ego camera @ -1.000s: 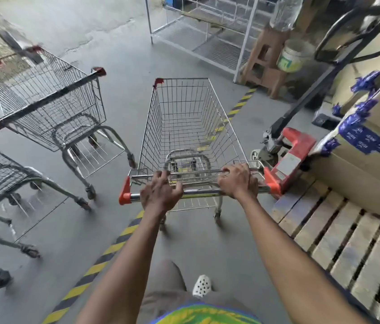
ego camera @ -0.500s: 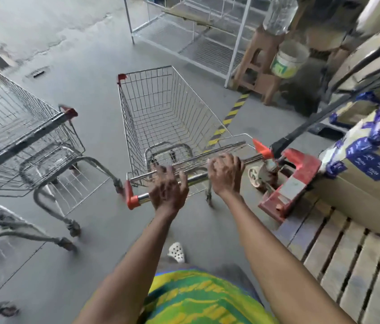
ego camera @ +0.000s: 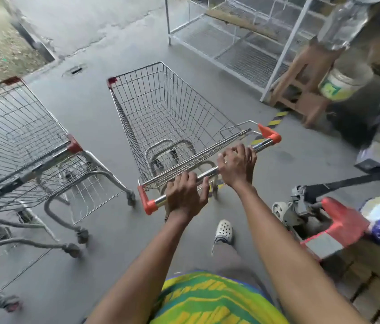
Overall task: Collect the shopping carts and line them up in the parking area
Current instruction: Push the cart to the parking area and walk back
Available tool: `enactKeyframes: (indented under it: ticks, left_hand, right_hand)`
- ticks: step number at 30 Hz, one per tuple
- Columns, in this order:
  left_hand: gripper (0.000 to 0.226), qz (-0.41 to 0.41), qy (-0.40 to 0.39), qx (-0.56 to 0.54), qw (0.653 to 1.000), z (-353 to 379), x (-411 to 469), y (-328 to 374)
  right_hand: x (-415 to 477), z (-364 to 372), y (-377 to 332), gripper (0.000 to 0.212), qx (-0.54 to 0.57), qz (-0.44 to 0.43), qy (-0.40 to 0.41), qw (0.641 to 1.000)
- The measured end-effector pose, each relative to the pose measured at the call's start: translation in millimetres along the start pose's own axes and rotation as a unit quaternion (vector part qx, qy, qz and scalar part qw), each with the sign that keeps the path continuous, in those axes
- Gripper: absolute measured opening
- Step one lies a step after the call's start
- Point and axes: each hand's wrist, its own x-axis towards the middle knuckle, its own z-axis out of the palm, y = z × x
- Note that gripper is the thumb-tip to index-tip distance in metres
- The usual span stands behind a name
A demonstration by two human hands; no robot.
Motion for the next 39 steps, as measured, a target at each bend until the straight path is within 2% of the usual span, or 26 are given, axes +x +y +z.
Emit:
enactKeyframes:
  ticks: [5, 10, 13, 17, 19, 21, 27, 32, 39]
  left_hand:
    - [0.037, -0.058, 0.010, 0.021, 0.998, 21.8, 63.7, 20.5]
    - [0.037, -0.125, 0.017, 0.022, 0.992, 39.9, 120.2, 31.3]
    - [0.038, -0.147, 0.006, 0.028, 0.989, 45.5, 145.9, 33.0]
    - [0.037, -0.166, -0.002, 0.039, 0.985, 52.1, 182.0, 30.7]
    - [0.037, -0.178, 0.003, 0.038, 0.983, 57.0, 199.5, 28.0]
    - [0.036, -0.188, 0.009, 0.032, 0.982, 62.7, 216.8, 25.9]
    - [0.037, -0.213, 0.020, 0.022, 0.977, 83.7, 272.3, 15.7]
    - [0.040, -0.229, 0.009, 0.027, 0.973, 90.5, 313.7, 0.4]
    - [0.045, -0.269, -0.025, 0.012, 0.963, 100.0, 360.2, -24.1]
  right_hand:
    - [85.8, 17.5, -0.4, 0.023, 0.019, -0.054, -0.062, 0.996]
    - [153.3, 49.2, -11.9, 0.031, 0.046, -0.063, -0.125, 0.989]
    - [169.8, 64.8, -27.8, 0.027, 0.053, -0.066, -0.175, 0.981]
    - [191.5, 76.5, -47.5, 0.047, 0.092, -0.094, -0.209, 0.969]
    - [204.9, 81.6, -56.4, 0.038, 0.107, -0.088, -0.225, 0.964]
    - [219.9, 83.1, -64.7, 0.031, 0.107, -0.084, -0.232, 0.963]
    - [268.2, 95.5, -87.8, 0.032, 0.055, -0.129, -0.244, 0.960]
    - [301.9, 115.0, -116.9, 0.033, 0.036, -0.133, -0.235, 0.962]
    - [342.7, 145.7, -143.9, 0.038, 0.040, -0.181, -0.240, 0.953]
